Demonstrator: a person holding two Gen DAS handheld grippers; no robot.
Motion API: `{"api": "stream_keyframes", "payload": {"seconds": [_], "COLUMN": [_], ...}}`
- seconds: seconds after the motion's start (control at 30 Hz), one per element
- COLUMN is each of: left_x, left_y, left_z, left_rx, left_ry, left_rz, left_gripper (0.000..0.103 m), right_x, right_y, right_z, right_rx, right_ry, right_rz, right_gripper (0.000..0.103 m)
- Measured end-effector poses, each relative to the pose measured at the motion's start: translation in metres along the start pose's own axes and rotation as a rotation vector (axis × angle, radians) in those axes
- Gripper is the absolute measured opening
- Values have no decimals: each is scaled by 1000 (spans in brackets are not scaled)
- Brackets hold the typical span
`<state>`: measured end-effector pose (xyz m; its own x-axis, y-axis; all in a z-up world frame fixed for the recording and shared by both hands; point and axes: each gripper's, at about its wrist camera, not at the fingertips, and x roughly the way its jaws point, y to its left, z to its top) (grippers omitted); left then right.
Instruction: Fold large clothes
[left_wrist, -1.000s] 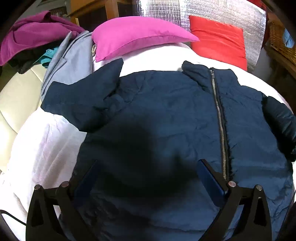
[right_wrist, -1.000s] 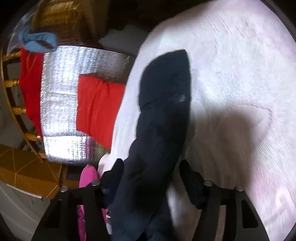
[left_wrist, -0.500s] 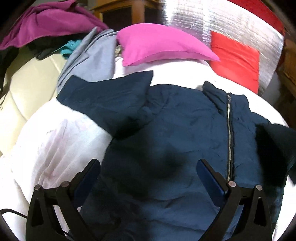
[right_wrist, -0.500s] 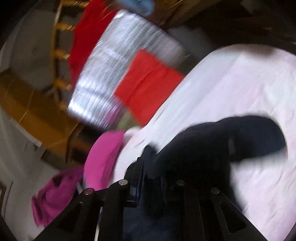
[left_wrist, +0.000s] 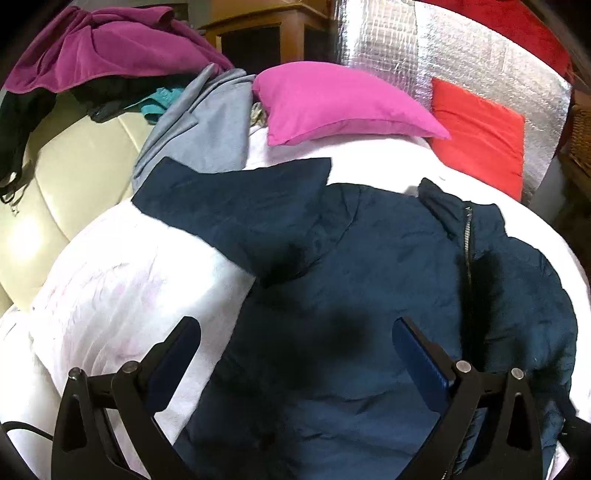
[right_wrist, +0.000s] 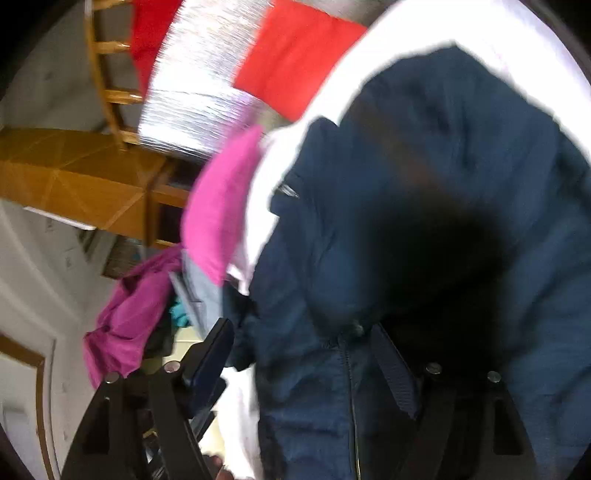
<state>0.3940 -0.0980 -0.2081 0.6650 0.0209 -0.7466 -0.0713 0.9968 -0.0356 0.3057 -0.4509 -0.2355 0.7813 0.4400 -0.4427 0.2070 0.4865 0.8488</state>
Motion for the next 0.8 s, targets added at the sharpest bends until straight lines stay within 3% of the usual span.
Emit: {"api": "stream_keyframes", "payload": {"seconds": [0.1, 0.2, 0.3, 0.43, 0.67, 0.73, 0.8], "left_x": [-1, -6, -13, -11, 16, 29, 42], "left_y": [-11, -34, -68, -124, -174, -180, -184], "left_z": [-2, -7, -13, -18, -15, -24, -32], "left_rx": [13, 58, 139, 259, 329, 359, 397], "left_ry": [9, 14, 0, 27, 70, 111, 134], "left_rz": [-75, -216, -332, -432, -453, -447, -420], "left_gripper": [102, 102, 103, 103, 103, 103, 90], "right_x": [-41, -72, -83, -76, -38, -23, -16], "right_y": [-8, -32, -62, -87, -106, -102, -97], "right_z": [9, 28, 47, 65, 78, 78, 76], "right_rx": [-9, 52, 104, 144, 168, 167, 143], "right_ry": [-95, -204, -247, -237, -184, -154, -137], "right_rz": [-18, -85, -195, -262, -295, -308, -352], "right_gripper": [80, 80, 78, 73, 68, 60, 49]}}
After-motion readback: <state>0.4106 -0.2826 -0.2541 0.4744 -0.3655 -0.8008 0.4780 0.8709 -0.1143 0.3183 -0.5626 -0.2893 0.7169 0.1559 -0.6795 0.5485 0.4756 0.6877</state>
